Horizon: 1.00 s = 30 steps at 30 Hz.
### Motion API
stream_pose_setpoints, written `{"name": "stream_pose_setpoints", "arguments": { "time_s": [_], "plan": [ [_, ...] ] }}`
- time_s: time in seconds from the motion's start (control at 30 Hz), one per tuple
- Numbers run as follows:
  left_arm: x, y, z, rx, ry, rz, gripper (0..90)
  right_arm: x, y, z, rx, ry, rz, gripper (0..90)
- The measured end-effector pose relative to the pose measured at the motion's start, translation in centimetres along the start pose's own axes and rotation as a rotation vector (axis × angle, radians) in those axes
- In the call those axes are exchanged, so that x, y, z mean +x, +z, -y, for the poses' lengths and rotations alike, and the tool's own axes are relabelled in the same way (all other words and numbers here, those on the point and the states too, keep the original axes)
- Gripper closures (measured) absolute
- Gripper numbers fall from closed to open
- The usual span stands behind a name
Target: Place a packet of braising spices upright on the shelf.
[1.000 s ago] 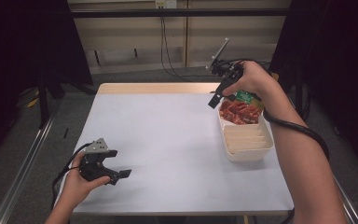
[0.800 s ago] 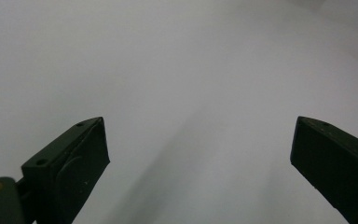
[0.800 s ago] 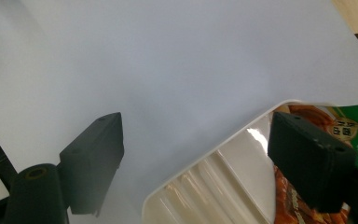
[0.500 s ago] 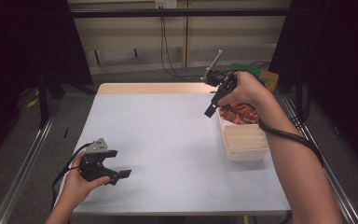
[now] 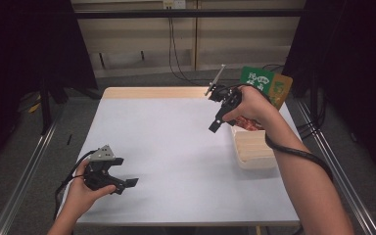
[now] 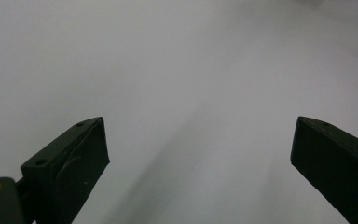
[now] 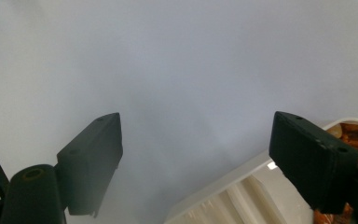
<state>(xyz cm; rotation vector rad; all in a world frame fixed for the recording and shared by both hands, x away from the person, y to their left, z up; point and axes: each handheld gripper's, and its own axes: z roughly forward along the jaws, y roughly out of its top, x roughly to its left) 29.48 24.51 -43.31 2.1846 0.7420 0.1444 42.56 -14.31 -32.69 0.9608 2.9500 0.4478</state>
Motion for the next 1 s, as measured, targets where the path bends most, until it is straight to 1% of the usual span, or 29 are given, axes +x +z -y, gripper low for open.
{"name": "stream_pose_setpoints", "arguments": {
  "time_s": [0.07,0.13,0.17,0.27,0.3,0.33,0.37,0.4,0.43,0.47,0.5,0.53,0.57,0.6,0.63,0.67,0.7,0.73,0.83,0.9,0.97,1.0],
  "plan": [
    [0.0,0.0,0.0,0.001,0.003,0.0,3.9,0.2,0.3,0.0,0.002,-0.001,-0.005,17.4],
    [0.0,0.0,0.0,-0.001,0.001,0.004,3.9,0.6,1.1,-0.1,-0.001,-0.017,-0.013,17.3],
    [0.0,0.0,0.0,-0.001,0.001,0.004,3.9,0.6,1.1,-0.1,-0.001,-0.017,-0.013,17.3],
    [0.0,0.0,0.0,-0.003,-0.003,0.004,3.7,1.1,2.0,-0.1,-0.008,-0.039,-0.008,17.3],
    [0.0,0.0,0.0,-0.003,-0.003,0.004,3.7,1.1,2.0,-0.1,-0.008,-0.039,-0.008,17.3],
    [0.0,0.0,0.0,-0.001,-0.002,0.005,3.7,1.4,2.5,0.0,-0.012,-0.056,-0.004,17.3],
    [0.0,0.0,0.0,-0.001,-0.002,0.005,3.7,1.7,2.7,0.0,-0.007,-0.053,-0.005,17.3],
    [0.0,0.0,0.0,0.003,-0.004,-0.001,3.7,2.0,3.0,0.0,-0.008,-0.062,-0.008,17.3],
    [0.0,0.0,0.0,0.003,-0.004,-0.001,3.6,2.0,3.0,0.0,-0.008,-0.062,-0.008,17.3],
    [0.0,0.1,0.0,0.004,-0.002,0.001,3.6,2.5,3.6,0.0,-0.01,-0.074,-0.014,17.3],
    [0.0,0.1,0.0,0.004,-0.002,0.001,3.6,2.5,3.6,0.0,-0.01,-0.074,-0.014,17.3],
    [0.0,0.2,0.1,-0.006,-0.004,0.006,3.6,3.0,4.4,0.0,0.001,-0.094,-0.01,16.9],
    [0.0,0.2,0.1,-0.006,-0.004,0.006,3.5,3.3,4.7,0.0,0.005,-0.101,-0.017,16.9],
    [0.1,0.1,0.0,0.01,-0.004,0.003,3.4,3.5,5.0,0.1,0.002,-0.109,-0.029,17.0],
    [0.1,0.1,0.0,0.01,-0.004,0.003,3.2,3.5,5.0,0.1,0.002,-0.109,-0.029,17.0],
    [0.1,0.1,0.0,0.011,-0.004,0.003,3.2,3.7,5.4,0.1,-0.005,-0.119,-0.04,16.9],
    [0.1,0.2,0.1,0.01,-0.006,0.007,3.2,4.0,5.6,0.1,-0.006,-0.112,-0.05,16.9],
    [0.1,0.3,0.1,0.011,-0.005,0.002,3.1,4.3,6.2,0.2,-0.012,-0.116,-0.051,17.3],
    [0.1,0.3,0.1,0.014,-0.006,0.0,3.0,4.6,6.7,0.3,-0.014,-0.121,-0.048,17.3],
    [0.2,0.3,0.1,0.013,-0.003,-0.001,3.0,4.9,7.4,0.6,-0.03,-0.12,-0.061,16.9],
    [0.2,0.4,0.2,0.007,-0.006,-0.004,3.0,5.0,7.6,0.7,-0.034,-0.12,-0.06,16.9],
    [0.3,0.5,0.2,0.017,-0.001,-0.003,3.0,5.2,8.0,1.0,-0.041,-0.117,-0.055,16.8]
  ]
}}
